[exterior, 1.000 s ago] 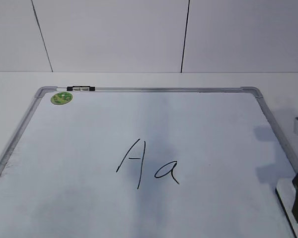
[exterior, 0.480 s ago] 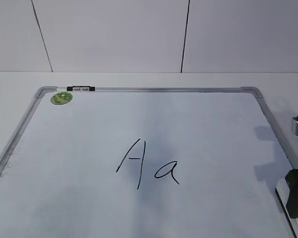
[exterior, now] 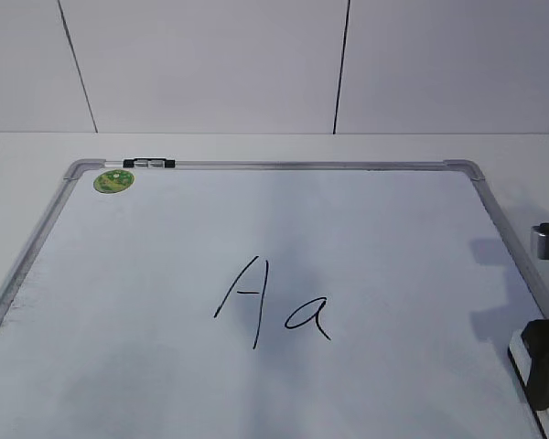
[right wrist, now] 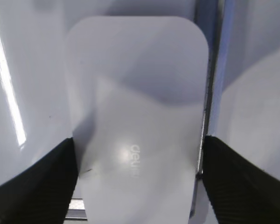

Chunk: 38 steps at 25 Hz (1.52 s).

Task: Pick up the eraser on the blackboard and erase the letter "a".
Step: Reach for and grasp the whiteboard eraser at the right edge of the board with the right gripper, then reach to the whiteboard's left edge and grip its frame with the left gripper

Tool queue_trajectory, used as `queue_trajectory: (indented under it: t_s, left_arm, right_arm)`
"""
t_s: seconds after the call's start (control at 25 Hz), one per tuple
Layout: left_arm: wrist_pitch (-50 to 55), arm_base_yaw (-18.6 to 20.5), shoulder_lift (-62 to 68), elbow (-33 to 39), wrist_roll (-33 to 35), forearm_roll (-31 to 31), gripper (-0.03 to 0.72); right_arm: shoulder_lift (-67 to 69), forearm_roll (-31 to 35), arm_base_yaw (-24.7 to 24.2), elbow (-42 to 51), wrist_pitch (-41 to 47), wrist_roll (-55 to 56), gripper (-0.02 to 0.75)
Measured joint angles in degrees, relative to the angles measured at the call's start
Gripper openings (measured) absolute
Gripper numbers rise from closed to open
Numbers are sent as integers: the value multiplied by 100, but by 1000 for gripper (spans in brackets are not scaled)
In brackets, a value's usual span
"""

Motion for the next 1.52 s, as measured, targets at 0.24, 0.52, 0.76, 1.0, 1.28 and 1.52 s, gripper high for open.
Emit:
queue_trajectory:
  t_s: [0.24, 0.52, 0.76, 1.0, 1.28, 1.52]
  left_arm:
    - [0, 0, 0, 0, 0, 0, 235]
    - [0, 0, 0, 0, 0, 0, 235]
    - [0, 0, 0, 0, 0, 0, 235]
    - [0, 0, 0, 0, 0, 0, 235]
    - [0, 0, 0, 0, 0, 0, 235]
    - [0, 0, 0, 0, 0, 0, 235]
  right_arm:
    - [33, 0, 0, 0, -58, 11, 633]
    - [65, 0, 0, 0, -173, 23, 625]
    - [65, 0, 0, 0, -185, 33, 598]
    - [65, 0, 0, 0, -185, 33, 582]
    - [65, 0, 0, 0, -188, 33, 571]
    - [65, 0, 0, 0, -188, 44, 538]
